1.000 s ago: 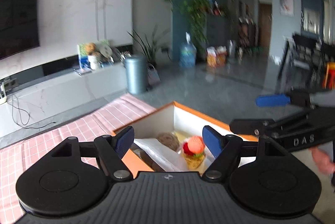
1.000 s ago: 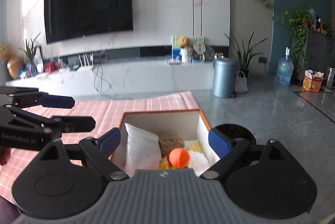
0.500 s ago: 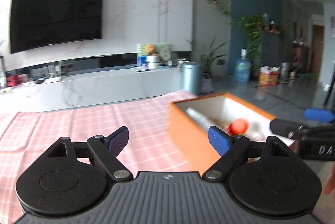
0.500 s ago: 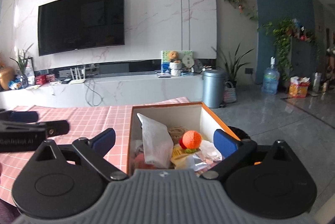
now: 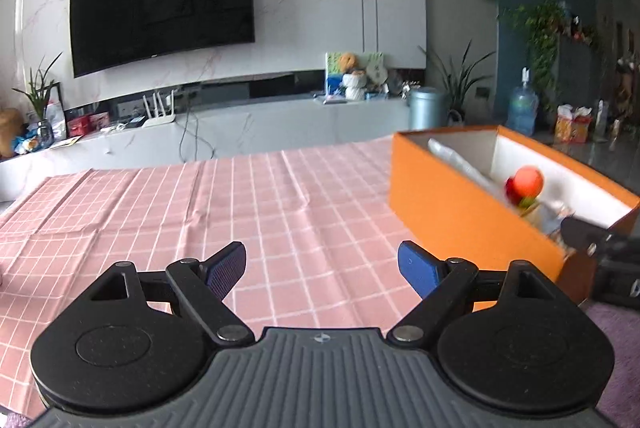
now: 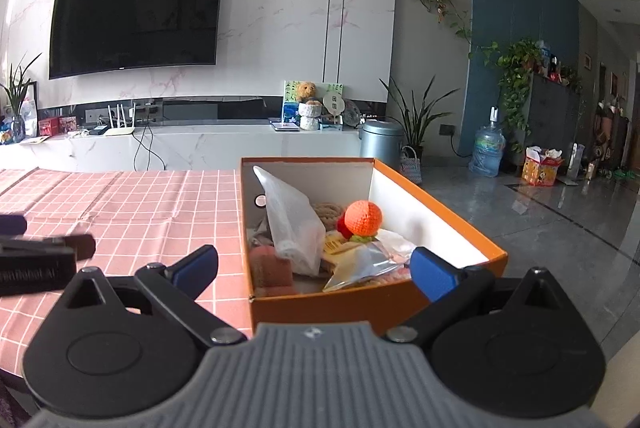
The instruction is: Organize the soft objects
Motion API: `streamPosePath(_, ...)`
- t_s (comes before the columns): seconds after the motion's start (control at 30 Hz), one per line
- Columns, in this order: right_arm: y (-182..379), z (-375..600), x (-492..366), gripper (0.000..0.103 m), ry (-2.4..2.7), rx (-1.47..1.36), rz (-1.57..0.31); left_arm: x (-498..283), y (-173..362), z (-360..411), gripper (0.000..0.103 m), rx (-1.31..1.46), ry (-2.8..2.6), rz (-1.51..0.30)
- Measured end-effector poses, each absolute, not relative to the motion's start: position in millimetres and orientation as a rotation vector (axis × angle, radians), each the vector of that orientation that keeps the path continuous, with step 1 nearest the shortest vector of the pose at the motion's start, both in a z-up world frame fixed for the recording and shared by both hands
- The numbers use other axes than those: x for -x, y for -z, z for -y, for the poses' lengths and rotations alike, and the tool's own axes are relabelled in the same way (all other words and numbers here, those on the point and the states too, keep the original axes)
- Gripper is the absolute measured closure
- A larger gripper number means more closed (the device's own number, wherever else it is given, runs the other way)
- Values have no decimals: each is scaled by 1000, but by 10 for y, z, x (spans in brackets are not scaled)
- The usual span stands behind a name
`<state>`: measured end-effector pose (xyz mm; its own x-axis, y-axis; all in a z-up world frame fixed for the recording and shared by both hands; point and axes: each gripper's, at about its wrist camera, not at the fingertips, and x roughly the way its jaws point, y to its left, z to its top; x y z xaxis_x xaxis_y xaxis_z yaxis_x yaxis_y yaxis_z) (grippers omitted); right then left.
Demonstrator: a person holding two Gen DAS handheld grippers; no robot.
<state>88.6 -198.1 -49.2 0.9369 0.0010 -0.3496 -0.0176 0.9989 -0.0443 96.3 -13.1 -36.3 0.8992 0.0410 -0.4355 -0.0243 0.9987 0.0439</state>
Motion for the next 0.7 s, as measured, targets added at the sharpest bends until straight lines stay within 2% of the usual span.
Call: streamPosePath(0.7,567,1970,-913,3,1,51,-386,-830,407,128,3,-31,-25,-466)
